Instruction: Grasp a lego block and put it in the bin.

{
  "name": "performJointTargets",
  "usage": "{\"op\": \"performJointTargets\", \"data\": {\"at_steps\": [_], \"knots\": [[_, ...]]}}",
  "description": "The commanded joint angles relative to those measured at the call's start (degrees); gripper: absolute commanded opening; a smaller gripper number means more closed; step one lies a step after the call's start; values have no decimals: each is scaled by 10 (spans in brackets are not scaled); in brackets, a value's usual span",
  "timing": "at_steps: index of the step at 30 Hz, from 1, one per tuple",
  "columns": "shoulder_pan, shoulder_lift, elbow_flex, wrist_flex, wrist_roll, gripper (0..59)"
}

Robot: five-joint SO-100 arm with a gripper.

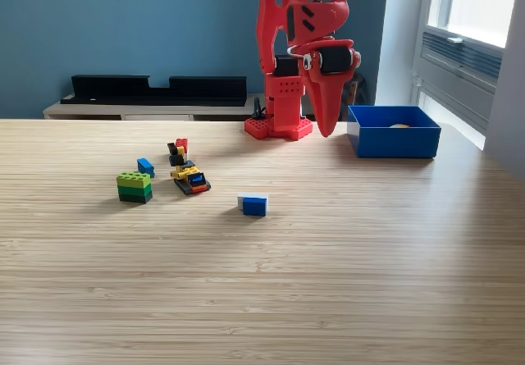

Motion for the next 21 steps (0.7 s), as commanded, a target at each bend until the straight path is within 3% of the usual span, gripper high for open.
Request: {"op": "performJointTargets", "data": {"at_steps": [1,21], "knots": [[2,15,-5,-11,5,0],[86,15,11,-82,16,0]]}}
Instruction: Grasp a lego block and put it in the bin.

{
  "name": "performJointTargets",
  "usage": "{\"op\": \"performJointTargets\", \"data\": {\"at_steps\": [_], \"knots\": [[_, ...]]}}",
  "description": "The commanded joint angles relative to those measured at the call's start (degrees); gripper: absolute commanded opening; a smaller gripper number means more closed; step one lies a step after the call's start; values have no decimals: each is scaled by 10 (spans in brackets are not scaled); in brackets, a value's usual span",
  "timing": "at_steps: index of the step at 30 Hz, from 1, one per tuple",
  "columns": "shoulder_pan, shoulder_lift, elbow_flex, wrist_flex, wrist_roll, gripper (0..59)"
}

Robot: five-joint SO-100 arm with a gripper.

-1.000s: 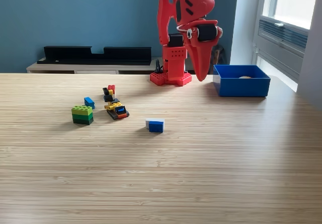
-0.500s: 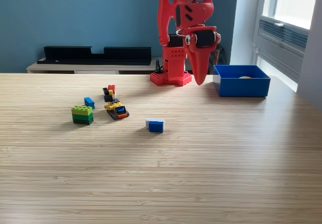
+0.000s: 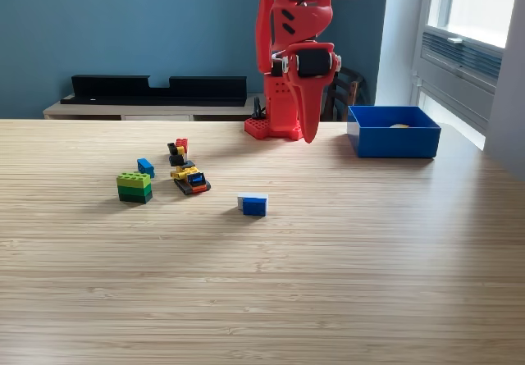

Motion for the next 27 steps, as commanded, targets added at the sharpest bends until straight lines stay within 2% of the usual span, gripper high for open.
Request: {"op": "performJointTargets", "data": {"at_steps": [1,12,27], "knots": [[14,15,-5,-16,6,0],[51,15,-3,-43,14,0],[160,12,-49,-46,7,3]]}}
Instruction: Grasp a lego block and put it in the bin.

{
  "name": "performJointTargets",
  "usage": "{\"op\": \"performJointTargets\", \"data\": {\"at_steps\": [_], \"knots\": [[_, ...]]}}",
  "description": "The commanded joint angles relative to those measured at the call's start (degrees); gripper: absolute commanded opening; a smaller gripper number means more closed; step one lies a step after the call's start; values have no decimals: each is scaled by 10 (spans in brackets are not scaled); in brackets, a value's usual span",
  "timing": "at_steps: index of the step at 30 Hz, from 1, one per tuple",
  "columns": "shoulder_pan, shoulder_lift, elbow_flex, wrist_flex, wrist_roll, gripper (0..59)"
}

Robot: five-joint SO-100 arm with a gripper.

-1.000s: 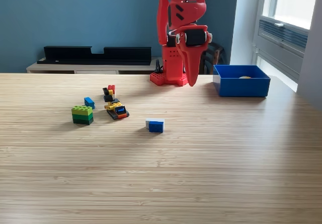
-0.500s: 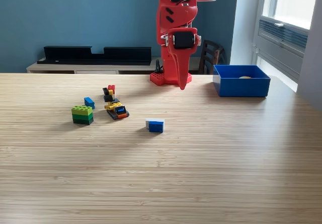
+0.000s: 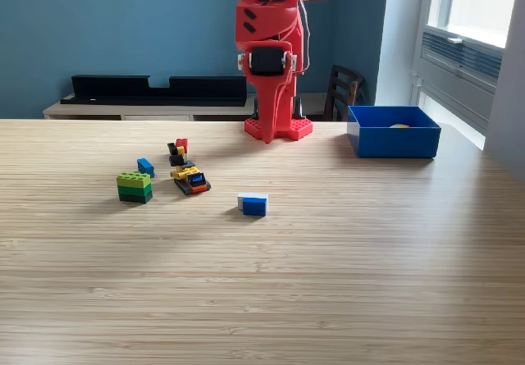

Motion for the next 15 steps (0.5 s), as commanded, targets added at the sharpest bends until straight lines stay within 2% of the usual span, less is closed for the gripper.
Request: {"op": "performJointTargets", "data": {"at_steps": [1,5,15], "knots": [[25,12,-43,-10,-5,3],[50,-9,-58,-10,-6,3],[170,-120,-163,-11,-31,13]]}}
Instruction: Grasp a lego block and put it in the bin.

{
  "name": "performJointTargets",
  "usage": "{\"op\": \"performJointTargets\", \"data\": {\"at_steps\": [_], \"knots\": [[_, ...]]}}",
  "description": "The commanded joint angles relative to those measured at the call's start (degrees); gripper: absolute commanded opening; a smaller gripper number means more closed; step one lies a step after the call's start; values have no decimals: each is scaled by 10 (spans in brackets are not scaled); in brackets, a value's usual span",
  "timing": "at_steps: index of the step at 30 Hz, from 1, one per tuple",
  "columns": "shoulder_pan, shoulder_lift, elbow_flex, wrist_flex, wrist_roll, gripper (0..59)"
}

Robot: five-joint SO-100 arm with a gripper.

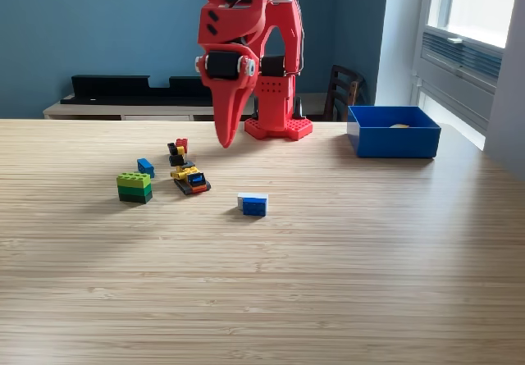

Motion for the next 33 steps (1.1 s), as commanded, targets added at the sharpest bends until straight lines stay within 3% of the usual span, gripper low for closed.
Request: {"op": "performJointTargets", "data": {"at_steps": [1,12,24,33], "knots": [[57,-24,-89,-12,-8,13],[97,-65,-157,-6,-18,15],[130,-66,-256,83,-73,38],[182,-67,-276,147,-180,159]]}}
